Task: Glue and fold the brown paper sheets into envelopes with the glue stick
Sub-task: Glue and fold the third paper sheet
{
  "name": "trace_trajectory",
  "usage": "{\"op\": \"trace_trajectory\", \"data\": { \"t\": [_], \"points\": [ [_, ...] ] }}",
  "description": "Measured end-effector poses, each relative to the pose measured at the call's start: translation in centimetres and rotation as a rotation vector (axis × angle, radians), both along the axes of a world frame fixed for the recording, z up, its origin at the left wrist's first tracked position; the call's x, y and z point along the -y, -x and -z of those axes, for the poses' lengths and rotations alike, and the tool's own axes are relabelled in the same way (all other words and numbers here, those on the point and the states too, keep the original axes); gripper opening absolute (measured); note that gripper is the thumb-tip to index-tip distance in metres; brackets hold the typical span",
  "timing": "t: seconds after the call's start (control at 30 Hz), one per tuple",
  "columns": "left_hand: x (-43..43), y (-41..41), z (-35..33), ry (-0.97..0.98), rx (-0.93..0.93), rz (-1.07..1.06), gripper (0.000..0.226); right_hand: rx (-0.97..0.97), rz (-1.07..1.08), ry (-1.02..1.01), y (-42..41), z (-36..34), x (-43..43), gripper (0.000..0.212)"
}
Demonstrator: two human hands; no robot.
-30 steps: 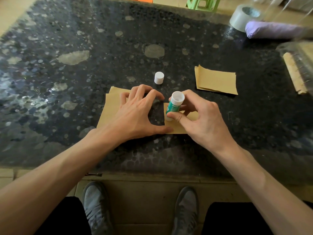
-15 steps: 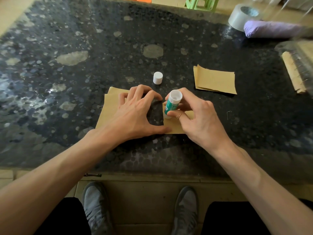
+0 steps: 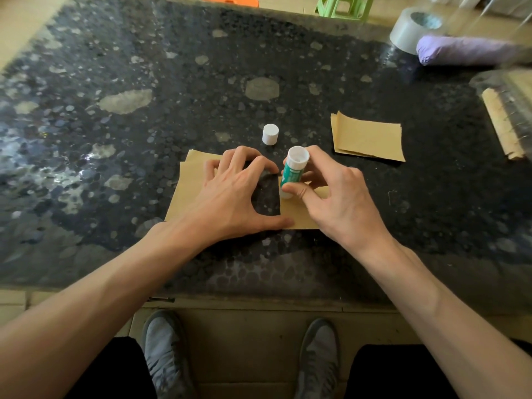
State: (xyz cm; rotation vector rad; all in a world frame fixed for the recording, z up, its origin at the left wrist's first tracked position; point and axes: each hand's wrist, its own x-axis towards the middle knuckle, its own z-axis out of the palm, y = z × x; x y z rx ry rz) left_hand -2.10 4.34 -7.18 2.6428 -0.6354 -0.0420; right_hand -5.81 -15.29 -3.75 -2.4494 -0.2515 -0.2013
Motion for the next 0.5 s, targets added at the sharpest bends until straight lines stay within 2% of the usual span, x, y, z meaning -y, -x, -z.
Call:
{"op": "trace_trajectory", "data": {
  "t": [0.5],
  "points": [
    [-0.1,0.2,-0.1,0.004,0.023,0.004,0.091,0.029,0.000,-0.033,-1.2,0.5,-0.1,0.026]
  ]
}}
